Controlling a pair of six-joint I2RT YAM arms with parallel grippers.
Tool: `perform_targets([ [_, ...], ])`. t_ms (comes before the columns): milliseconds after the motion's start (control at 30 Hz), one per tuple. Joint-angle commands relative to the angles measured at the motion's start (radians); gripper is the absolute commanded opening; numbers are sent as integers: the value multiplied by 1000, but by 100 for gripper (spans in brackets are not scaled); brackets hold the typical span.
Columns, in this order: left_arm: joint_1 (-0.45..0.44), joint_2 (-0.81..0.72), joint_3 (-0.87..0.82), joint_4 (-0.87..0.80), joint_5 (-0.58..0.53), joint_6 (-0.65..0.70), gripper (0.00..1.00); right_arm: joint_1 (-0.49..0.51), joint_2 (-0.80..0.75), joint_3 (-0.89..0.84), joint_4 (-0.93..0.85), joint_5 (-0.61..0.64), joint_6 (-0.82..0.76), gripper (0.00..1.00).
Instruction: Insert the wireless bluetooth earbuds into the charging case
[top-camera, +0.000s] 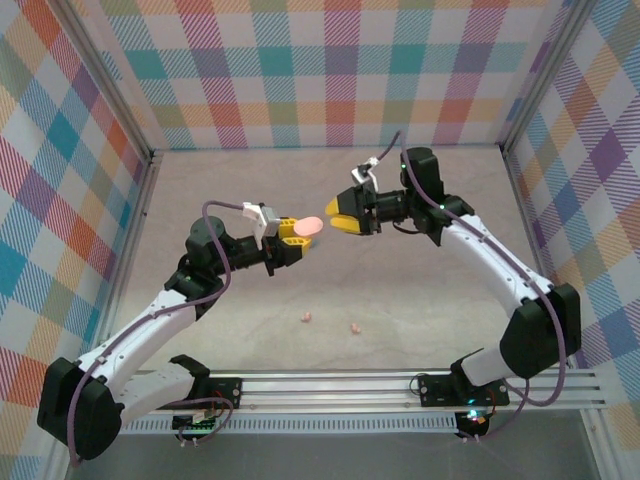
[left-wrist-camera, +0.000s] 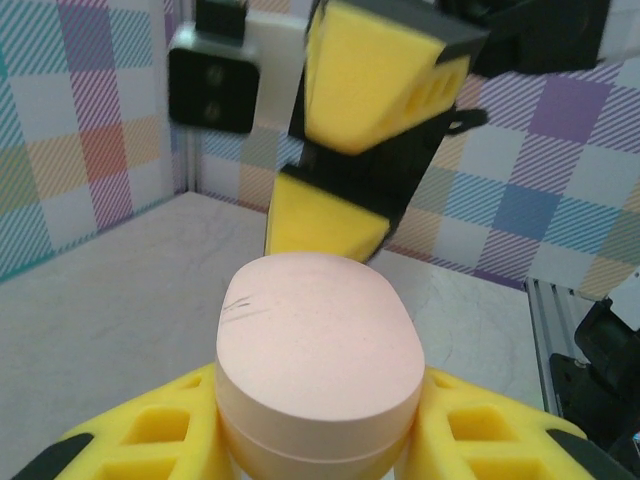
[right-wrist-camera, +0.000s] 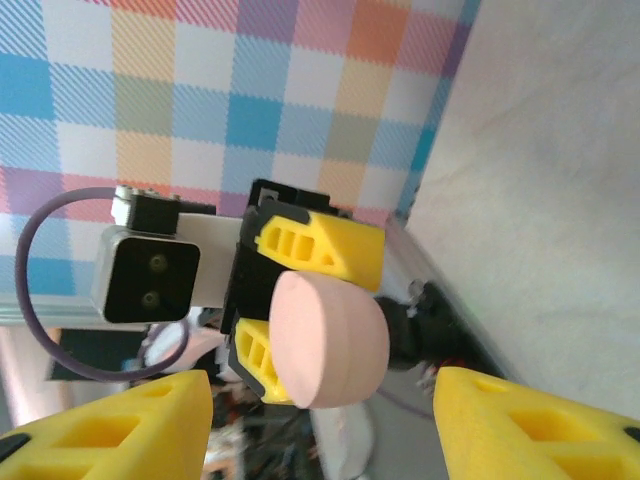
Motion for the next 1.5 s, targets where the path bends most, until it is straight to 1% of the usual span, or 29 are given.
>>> perform_targets([
  [0, -4, -26, -7, -35, 9, -24, 21, -2, -100, 10, -158, 173, -262, 60],
  [100, -4, -31, 11, -67, 22, -23, 21, 36, -152, 16, -260, 330, -476, 59],
  [167, -4, -34, 21, -81, 35, -21, 21, 87, -174, 19, -305, 424, -622, 59],
  [233, -4, -38, 33, -101, 47, -18, 20, 140, -188, 24, -332, 508, -734, 62],
  [400, -3, -48, 47, -129, 76, -11, 19, 229, -180, 40, -352, 638, -910, 65],
  [500, -4, -54, 51, -137, 83, -9, 18, 262, -152, 65, -378, 669, -1001, 67],
  [600, -4, -57, 54, -143, 97, -10, 18, 268, -137, 73, -379, 676, -1021, 67],
  [767, -4, -52, 67, -158, 117, -12, 17, 269, -119, 91, -361, 655, -1018, 67],
  [933, -4, -42, 79, -161, 136, -15, 17, 269, -98, 122, -366, 667, -1013, 67],
  [1333, -10, -15, 74, -170, 163, -9, 15, 260, -69, 205, -390, 701, -946, 67],
  [1467, -12, -15, 74, -180, 163, 2, 15, 244, -50, 226, -397, 701, -888, 67],
])
